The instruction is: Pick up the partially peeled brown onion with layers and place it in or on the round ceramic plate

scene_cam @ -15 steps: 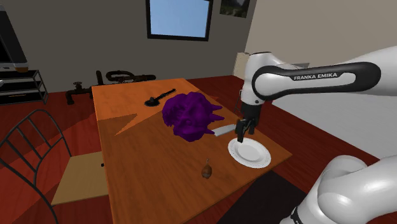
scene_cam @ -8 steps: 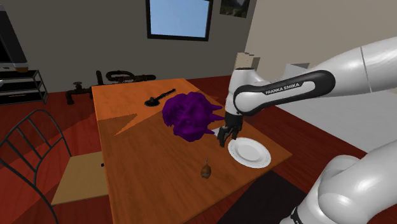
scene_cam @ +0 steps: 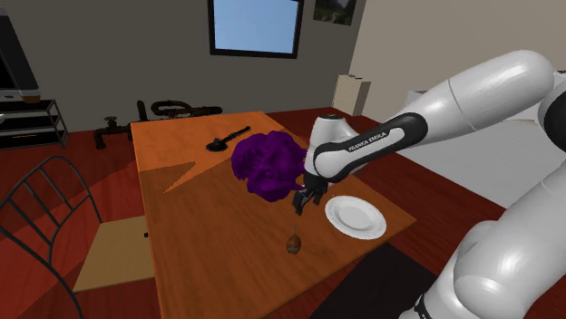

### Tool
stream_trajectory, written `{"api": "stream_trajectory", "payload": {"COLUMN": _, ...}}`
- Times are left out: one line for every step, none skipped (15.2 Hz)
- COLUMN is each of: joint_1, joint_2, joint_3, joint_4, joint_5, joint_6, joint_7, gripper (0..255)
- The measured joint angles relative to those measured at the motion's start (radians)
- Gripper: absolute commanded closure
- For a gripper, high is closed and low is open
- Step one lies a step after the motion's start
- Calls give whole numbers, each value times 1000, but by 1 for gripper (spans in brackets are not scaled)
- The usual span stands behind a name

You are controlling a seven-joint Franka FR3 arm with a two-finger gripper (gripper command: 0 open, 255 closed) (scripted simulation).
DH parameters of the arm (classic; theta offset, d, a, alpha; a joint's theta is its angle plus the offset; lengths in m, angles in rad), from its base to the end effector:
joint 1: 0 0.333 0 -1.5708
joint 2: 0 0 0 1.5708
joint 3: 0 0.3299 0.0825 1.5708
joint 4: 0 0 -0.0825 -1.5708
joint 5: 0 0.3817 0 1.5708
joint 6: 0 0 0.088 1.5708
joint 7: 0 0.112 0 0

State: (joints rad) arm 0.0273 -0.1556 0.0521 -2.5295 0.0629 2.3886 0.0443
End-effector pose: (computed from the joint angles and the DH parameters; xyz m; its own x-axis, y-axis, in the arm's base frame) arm 0.4430 0.0358 0.3436 0.9999 -0.0113 0.0123 -0.0108 -0.9993 -0.0362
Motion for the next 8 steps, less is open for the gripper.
{"api": "stream_trajectory", "payload": {"joint_1": 0, "joint_2": 13, "joint_3": 0, "joint_4": -1, "joint_5": 0, "joint_6": 15, "joint_7": 0, "gripper": 0}}
{"api": "stream_trajectory", "payload": {"joint_1": 1, "joint_2": 22, "joint_3": 2, "joint_4": -8, "joint_5": 1, "joint_6": 32, "joint_7": 2, "gripper": 0}}
{"api": "stream_trajectory", "payload": {"joint_1": 2, "joint_2": 34, "joint_3": 3, "joint_4": -12, "joint_5": 1, "joint_6": 47, "joint_7": 3, "gripper": 0}}
{"api": "stream_trajectory", "payload": {"joint_1": 1, "joint_2": 44, "joint_3": 2, "joint_4": -17, "joint_5": 1, "joint_6": 63, "joint_7": 0, "gripper": 0}}
{"api": "stream_trajectory", "payload": {"joint_1": 1, "joint_2": 53, "joint_3": 2, "joint_4": -22, "joint_5": 2, "joint_6": 76, "joint_7": 0, "gripper": 0}}
{"api": "stream_trajectory", "payload": {"joint_1": 1, "joint_2": 57, "joint_3": 2, "joint_4": -23, "joint_5": 2, "joint_6": 81, "joint_7": 0, "gripper": 0}}
{"api": "stream_trajectory", "payload": {"joint_1": 1, "joint_2": 60, "joint_3": 2, "joint_4": -22, "joint_5": 2, "joint_6": 84, "joint_7": 0, "gripper": 0}}
{"api": "stream_trajectory", "payload": {"joint_1": 1, "joint_2": 62, "joint_3": 2, "joint_4": -22, "joint_5": 2, "joint_6": 86, "joint_7": 0, "gripper": 0}}
